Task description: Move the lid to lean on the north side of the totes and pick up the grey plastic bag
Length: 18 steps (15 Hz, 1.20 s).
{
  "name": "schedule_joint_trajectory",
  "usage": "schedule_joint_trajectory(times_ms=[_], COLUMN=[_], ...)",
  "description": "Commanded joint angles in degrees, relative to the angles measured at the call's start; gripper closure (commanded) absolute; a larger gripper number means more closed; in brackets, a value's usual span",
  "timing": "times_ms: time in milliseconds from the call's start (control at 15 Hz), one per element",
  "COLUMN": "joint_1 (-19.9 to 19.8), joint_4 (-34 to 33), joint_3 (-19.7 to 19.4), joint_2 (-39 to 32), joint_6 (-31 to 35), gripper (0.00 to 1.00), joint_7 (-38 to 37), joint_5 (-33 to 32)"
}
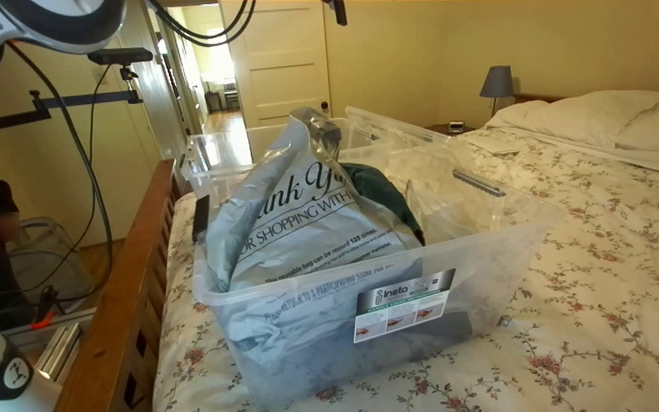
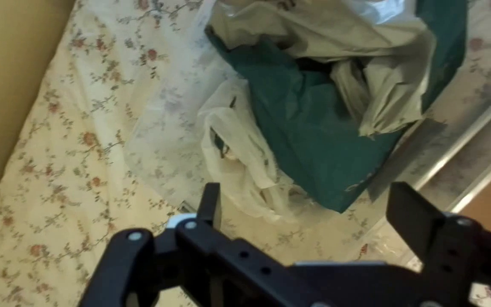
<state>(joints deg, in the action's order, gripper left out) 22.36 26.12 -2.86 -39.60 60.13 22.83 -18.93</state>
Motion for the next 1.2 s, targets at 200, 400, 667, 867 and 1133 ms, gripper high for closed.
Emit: schedule_joint_trajectory(times_ms=[200, 400, 667, 867, 1133], joint_1=[-5.36, -7.52, -10.31, -9.95, -9.47], joint_4=[-1.55, -2.00, -2.62, -0.56, 0.06], joint_3=[4.47, 4.96, 6.11, 5.21, 4.49], joint_2=[-3.10, -5.34, -7.74, -6.92, -6.29], joint_6=[-6.77, -5.48, -0.54, -0.90, 1.39], gripper=[0.00, 0.00, 0.00, 0.00, 0.00], joint_7=[-17.62, -26.60, -32.79, -30.90, -31.12], joint_5=[11.70, 15.85, 21.02, 19.23, 17.87])
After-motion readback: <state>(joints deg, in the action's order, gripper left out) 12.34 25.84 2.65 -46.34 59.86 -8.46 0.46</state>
